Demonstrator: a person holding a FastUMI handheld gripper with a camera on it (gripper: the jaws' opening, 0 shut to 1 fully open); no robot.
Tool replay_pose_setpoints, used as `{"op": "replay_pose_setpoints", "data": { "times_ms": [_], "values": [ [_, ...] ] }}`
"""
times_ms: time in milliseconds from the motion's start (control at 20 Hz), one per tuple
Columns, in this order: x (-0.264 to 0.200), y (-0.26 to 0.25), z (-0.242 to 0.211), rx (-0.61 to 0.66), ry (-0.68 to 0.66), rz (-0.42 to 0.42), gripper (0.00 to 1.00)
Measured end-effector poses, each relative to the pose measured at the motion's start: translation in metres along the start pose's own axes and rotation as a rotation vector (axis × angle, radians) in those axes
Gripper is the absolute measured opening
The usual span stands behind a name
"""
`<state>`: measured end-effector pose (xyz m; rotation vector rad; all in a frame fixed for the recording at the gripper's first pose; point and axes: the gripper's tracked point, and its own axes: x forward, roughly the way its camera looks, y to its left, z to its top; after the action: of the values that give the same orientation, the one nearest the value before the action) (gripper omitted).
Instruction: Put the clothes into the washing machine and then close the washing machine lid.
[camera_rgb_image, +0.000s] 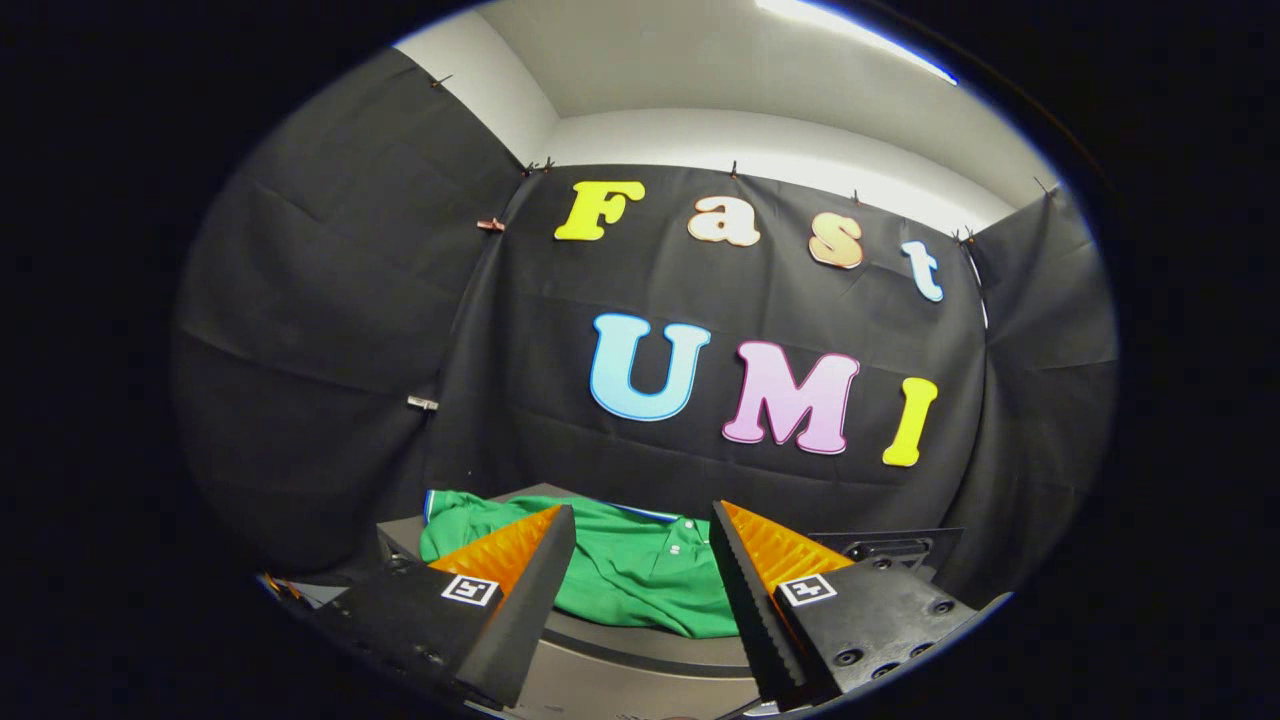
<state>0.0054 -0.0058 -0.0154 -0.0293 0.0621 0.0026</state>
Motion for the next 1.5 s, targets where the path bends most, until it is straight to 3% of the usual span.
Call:
{"op": "replay_pose_setpoints", "data": {
  "times_ms": [600,750,850,1200,1400,1500],
  "values": [
    [0.034,-0.019,-0.015,0.065,0.117,-0.033,0.86],
    [0.054,-0.027,-0.023,0.121,0.198,-0.046,0.86],
    [0.065,-0.026,-0.034,0.167,0.278,-0.009,0.86],
    [0.101,-0.037,-0.081,0.174,0.515,0.006,0.86],
    [0.102,-0.022,-0.127,0.208,0.723,0.074,0.86],
    [0.103,-0.019,-0.126,0.181,0.723,0.114,0.87]
  ]
}}
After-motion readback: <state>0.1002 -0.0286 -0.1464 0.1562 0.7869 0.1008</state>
